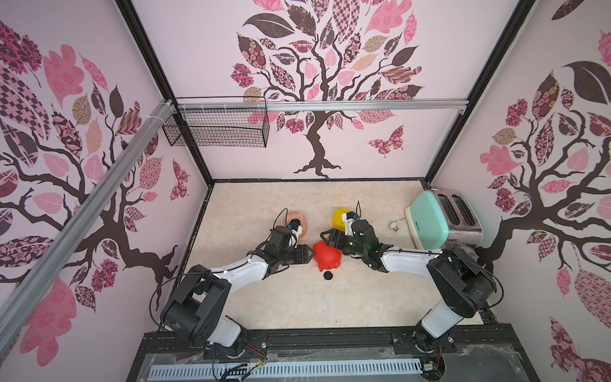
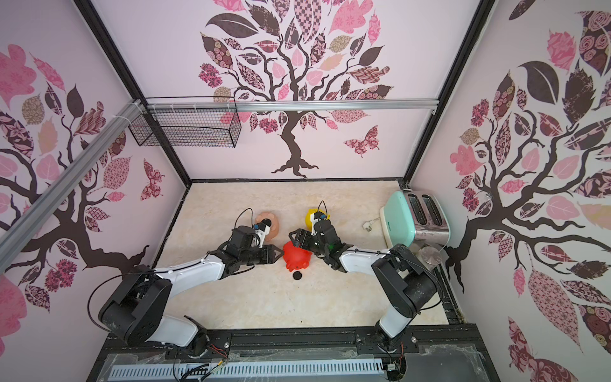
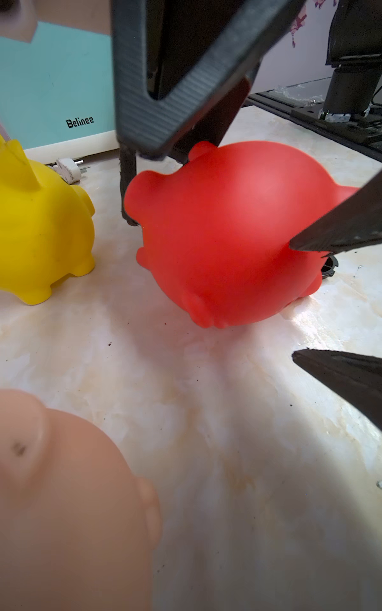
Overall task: Close piggy banks
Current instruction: Turn over the piggy bank at the center of the board.
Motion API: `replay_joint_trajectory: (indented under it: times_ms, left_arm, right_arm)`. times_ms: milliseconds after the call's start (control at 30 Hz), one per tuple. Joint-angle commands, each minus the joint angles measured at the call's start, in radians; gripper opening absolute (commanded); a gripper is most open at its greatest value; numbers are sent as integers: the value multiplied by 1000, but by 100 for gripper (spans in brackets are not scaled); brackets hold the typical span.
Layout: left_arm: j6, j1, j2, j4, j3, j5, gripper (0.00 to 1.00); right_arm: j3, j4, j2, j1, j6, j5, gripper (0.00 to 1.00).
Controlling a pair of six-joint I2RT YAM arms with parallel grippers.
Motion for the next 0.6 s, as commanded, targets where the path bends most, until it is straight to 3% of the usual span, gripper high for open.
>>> replay_joint_trajectory:
  times_ms: [0,400,567]
  left_arm:
    - [1,-5,15,9,12,5,50]
    - [-2,-16,7,3,4,-15,50]
    - [-6,-16,-7,5,-8,-24,50]
  right_arm:
    - [26,41,8,15,-17,-29,79]
    - [-12,75,-2,19,-10,-24,80]
    - [-24,26,-44,15,-69,8,83]
